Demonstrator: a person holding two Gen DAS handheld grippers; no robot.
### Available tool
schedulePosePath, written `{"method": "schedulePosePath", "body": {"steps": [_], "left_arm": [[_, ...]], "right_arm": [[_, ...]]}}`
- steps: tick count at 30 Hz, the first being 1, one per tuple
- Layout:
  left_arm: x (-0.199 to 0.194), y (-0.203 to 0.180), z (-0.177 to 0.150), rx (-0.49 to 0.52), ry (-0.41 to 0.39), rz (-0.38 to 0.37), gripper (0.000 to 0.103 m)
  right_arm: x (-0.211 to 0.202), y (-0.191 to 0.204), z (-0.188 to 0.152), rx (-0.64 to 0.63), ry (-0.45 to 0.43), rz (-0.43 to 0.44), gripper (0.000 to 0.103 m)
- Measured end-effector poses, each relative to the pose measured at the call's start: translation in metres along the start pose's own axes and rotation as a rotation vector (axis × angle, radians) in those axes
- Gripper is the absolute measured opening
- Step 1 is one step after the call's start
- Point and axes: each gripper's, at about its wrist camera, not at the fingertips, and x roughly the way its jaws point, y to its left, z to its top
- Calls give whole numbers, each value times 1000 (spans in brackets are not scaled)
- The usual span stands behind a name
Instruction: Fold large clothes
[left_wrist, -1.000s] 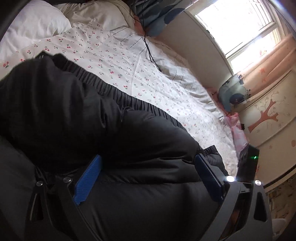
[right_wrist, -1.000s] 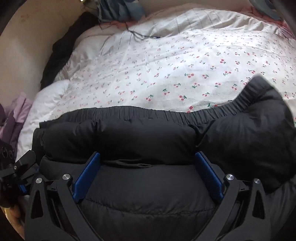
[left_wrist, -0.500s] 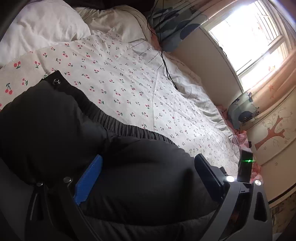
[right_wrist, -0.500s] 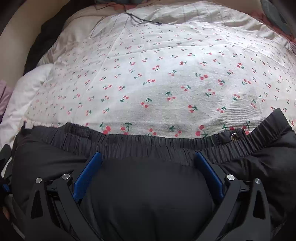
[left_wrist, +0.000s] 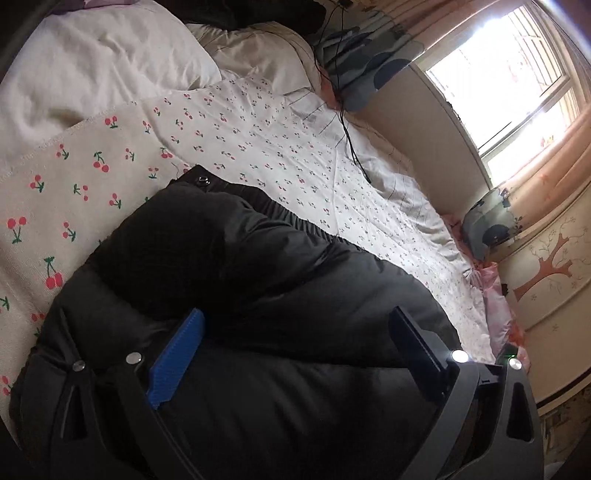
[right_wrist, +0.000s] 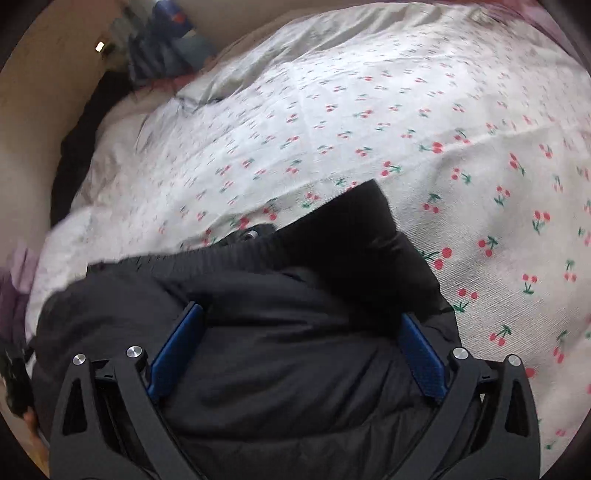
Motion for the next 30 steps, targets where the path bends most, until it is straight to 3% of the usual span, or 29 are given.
{"method": "schedulePosePath", "body": {"steps": [1, 3, 5, 7, 9, 11, 12, 14, 16, 19, 20, 22, 24, 25, 27, 30], "left_arm": [[-10, -2, -1, -10, -5, -10, 95], [-45, -8, -8, -14, -50, -68, 96], [-77, -14, -22, 44, -104, -71, 96], [-82, -11, -34, 91, -117, -33, 96], [-63, 7, -47, 111, -61, 7, 96], [-56, 9, -54, 148, -54, 29, 96], [-57, 7, -54, 143, -46, 50, 96], [-68, 3, -52, 105, -40, 52, 96], [-92, -1, -56, 92, -66, 15, 96], [-116, -1, -72, 114, -93, 13, 96], [-116, 4, -77, 118, -82, 29, 96], [-104, 17, -85, 135, 1, 49, 96], [-113, 19, -85, 122, 19, 50, 96], [-124, 20, -83, 83, 5, 15, 96], [-142, 17, -78, 40, -31, -44, 96], [-150, -1, -69, 98, -83, -46, 96]], "right_arm": [[-12, 2, -4, 0, -7, 21, 97], [-61, 8, -22, -7, -112, 87, 97], [-101, 15, -48, -68, -192, 84, 97], [-112, 16, -76, -98, -240, 46, 97], [-74, 11, -101, -154, -152, -33, 97], [-67, 4, -111, -165, -190, 20, 97], [-69, 7, -109, -161, -169, 3, 97], [-83, 15, -108, -142, -140, -10, 97], [-113, 23, -120, -137, -183, 46, 97], [-145, 49, -153, -246, -249, 50, 97], [-137, 56, -168, -293, -213, 13, 97], [-103, 63, -184, -375, -60, -32, 97], [-112, 68, -182, -350, -61, -40, 97], [-122, 71, -176, -317, -78, -6, 97], [-153, 92, -159, -303, -204, 51, 97], [-159, 140, -120, -364, -244, 69, 97]]}}
